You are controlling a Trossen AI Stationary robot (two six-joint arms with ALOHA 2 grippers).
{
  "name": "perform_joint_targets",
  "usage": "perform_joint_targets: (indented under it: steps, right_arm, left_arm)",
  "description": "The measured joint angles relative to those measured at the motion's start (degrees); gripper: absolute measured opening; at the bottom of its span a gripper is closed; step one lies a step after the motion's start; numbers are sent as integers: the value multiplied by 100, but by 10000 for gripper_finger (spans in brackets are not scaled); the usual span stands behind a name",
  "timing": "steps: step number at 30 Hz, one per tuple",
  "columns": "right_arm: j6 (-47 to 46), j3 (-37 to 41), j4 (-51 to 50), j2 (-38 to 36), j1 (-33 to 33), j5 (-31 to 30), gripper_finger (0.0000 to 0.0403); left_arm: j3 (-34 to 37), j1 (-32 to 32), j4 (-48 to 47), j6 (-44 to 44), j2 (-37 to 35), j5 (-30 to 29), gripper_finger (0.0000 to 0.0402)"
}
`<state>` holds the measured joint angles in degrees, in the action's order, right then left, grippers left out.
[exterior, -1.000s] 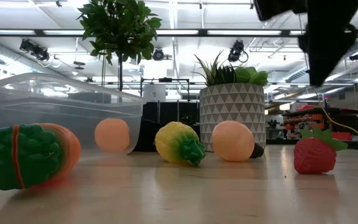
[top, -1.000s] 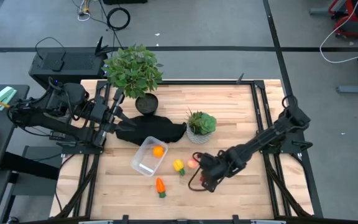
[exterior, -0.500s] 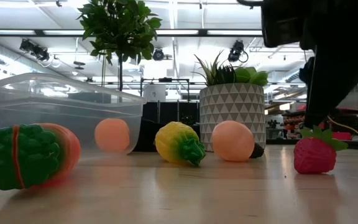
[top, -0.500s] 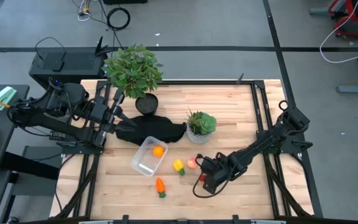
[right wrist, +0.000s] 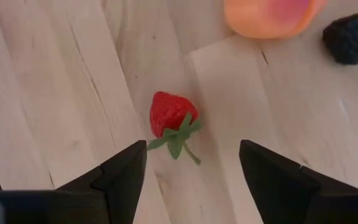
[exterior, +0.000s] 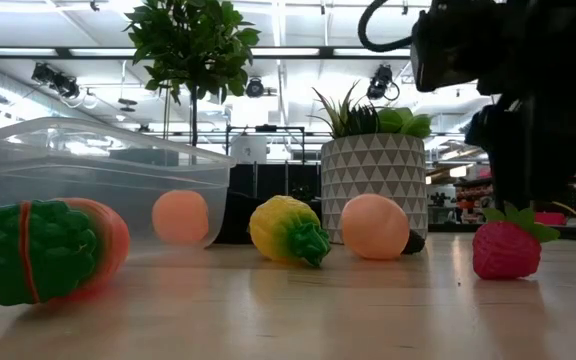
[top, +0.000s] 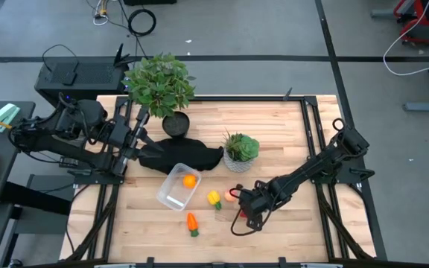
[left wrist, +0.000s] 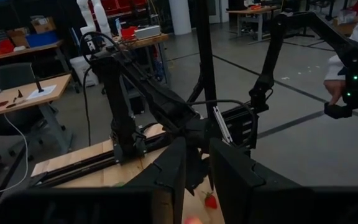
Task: Pick and placing Produce into tupperware
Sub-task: Put the strawberry into the transparent bin
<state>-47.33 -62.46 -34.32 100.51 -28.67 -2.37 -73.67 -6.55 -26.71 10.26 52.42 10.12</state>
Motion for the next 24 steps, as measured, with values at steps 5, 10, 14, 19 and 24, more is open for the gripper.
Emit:
perform_joint_targets:
  steps: [5,10,14,19,24]
  right_arm:
    - [381,86,25,0,95,250,258]
    - [438,373,329,0,220,581,257]
    - [445,363,374,0,286,589,257]
    - [607,342,424,0,282,659,248]
    - [639,396,427,-1,268,799,231]
  left_arm:
    - [0,-2,-30,0,0,0,78]
    - [0,0,-60,0,2,-1,82]
    - [0,0,-174,-1,1,1,84]
    - [0,-1,-177,0,2,0,80]
    - [0,-2,-176,0,2,-1,84]
